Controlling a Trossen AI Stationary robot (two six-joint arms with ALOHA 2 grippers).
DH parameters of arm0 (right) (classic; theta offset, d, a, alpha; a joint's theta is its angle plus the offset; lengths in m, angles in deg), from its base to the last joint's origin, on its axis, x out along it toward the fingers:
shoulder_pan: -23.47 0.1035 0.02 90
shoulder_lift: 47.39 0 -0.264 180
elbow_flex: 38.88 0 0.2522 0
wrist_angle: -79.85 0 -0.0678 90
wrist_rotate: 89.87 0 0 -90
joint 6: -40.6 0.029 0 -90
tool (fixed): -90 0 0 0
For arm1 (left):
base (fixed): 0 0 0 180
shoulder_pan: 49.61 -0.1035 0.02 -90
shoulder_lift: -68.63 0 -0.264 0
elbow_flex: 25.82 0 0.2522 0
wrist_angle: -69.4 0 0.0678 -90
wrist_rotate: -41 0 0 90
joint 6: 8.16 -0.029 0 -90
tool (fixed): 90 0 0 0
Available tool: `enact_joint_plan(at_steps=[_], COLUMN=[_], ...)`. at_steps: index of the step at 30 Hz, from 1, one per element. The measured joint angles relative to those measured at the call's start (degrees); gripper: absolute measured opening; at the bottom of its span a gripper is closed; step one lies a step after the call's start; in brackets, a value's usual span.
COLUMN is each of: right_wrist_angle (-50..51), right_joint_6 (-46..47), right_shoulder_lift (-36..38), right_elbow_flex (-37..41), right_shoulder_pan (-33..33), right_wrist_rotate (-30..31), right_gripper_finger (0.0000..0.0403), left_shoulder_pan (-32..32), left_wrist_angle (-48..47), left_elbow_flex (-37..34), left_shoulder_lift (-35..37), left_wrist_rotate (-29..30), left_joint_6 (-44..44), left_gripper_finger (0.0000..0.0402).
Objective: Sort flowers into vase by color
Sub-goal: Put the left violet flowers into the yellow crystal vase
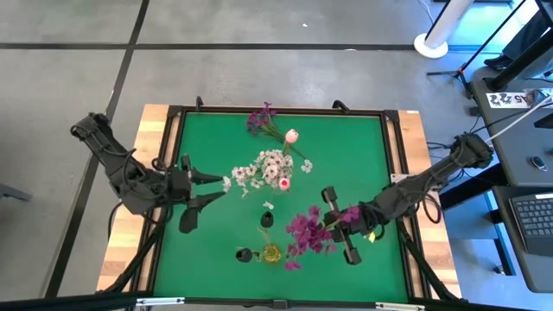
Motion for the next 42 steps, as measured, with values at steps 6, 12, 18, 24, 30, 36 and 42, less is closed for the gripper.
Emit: enact_joint_plan(at_steps=[6, 12, 18, 24, 30, 36, 42], right_wrist_angle=[-6.2, -9.9, -17.9, -24.4, -31.7, -36.8, -42.2], right_joint_6=[0.2, 1.1, -0.1, -0.2, -0.8, -0.8, 1.3], right_shoulder_lift=[0.0, 0.0, -3.2, -8.8, -13.9, -18.4, -22.2], right_elbow_flex=[3.8, 5.9, 6.3, 6.4, 6.4, 6.4, 6.1], right_shoulder_pan=[0.0, 0.0, -0.4, -1.6, -2.4, -4.2, -6.4], right_wrist_rotate=[-0.8, -0.8, -2.3, -5.6, -7.6, -8.5, -12.0], right_gripper_finger=[0.0003, 0.0003, 0.0003, 0.0003, 0.0003, 0.0003, 0.0003], left_shoulder_pan=[0.2, 0.2, 0.2, 0.2, 1.3, 1.8, 1.8], left_wrist_angle=[8.9, 16.6, 21.5, 24.9, 28.7, 38.2, 41.7], left_elbow_flex=[-9.7, -16.6, -19.6, -22.1, -25.8, -30.6, -32.2], left_shoulder_lift=[4.6, 8.3, 8.8, 8.7, 8.7, 8.7, 8.7], left_wrist_rotate=[-0.1, -1.5, -2.0, -4.4, -4.6, -5.0, -7.8], left_joint_6=[-0.4, -0.4, -3.1, -3.5, -3.5, -5.6, -6.4], left_gripper_finger=[0.0179, 0.0179, 0.0179, 0.0179, 0.0179, 0.0178, 0.0169])
